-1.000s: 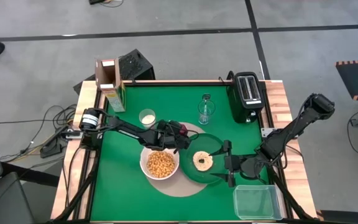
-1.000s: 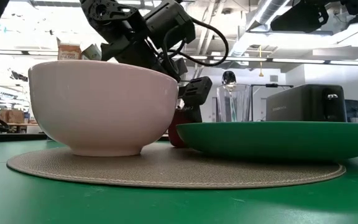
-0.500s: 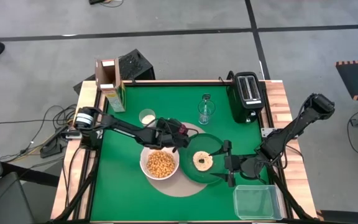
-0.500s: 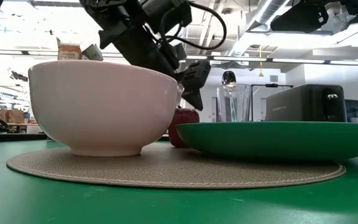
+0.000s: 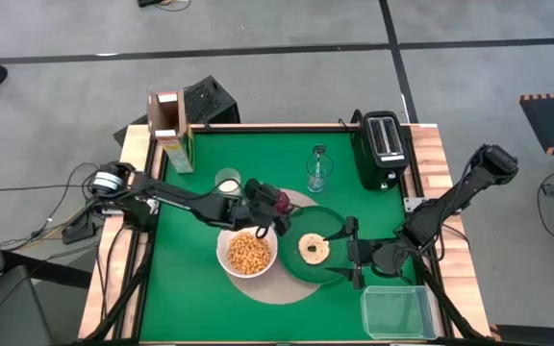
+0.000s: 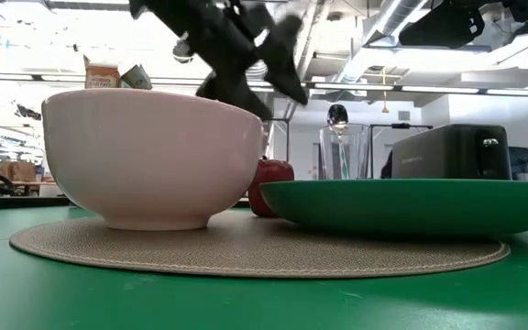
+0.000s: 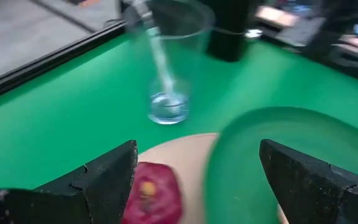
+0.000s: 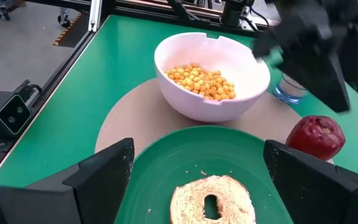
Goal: Arrange a breakfast setting
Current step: Adjust the bagel on the green plate
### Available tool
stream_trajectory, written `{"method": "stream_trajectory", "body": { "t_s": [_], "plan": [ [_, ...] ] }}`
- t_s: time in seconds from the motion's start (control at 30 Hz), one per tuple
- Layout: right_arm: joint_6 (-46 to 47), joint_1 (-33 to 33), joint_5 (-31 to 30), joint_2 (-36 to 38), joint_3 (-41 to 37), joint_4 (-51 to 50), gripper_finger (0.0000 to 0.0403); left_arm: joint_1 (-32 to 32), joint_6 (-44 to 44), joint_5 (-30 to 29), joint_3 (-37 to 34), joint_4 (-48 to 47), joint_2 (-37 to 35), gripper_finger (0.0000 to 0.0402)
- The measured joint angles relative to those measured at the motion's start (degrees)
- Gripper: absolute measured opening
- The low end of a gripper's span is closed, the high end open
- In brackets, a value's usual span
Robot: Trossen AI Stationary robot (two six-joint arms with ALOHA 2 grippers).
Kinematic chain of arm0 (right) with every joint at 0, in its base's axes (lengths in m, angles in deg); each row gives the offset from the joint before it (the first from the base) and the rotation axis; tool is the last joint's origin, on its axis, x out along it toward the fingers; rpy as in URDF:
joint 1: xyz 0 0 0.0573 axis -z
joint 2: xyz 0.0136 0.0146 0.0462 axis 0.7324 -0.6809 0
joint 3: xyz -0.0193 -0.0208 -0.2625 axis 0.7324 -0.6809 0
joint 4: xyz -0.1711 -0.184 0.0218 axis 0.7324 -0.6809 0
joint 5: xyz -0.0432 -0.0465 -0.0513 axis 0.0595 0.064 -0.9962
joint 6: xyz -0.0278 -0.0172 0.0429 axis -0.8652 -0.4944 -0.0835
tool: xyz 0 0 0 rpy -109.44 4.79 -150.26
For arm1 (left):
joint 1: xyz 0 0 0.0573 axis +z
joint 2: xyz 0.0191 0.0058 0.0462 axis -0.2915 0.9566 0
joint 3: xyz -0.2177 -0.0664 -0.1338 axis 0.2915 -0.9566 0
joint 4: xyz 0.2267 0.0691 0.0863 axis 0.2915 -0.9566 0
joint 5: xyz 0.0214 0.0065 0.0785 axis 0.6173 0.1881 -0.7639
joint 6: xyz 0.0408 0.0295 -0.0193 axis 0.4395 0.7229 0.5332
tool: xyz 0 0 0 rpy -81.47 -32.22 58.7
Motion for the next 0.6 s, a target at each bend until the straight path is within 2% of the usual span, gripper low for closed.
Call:
{"method": "stream_trajectory", "body": {
  "t_s": [0.23,0.43,0.6],
  "plan": [
    [0.1,0.0,0.2,0.0,0.0,0.0,0.0386,-4.8,5.7,7.4,0.0,0.1,-5.0,0.0323],
    [0.8,0.0,0.3,0.0,0.0,0.0,0.0386,-9.8,12.2,16.5,-0.1,1.0,-6.1,0.0323],
    [4.9,1.0,0.4,0.0,0.0,0.0,0.0386,-13.0,14.5,25.1,-4.0,9.2,-6.2,0.032]
  ]
}}
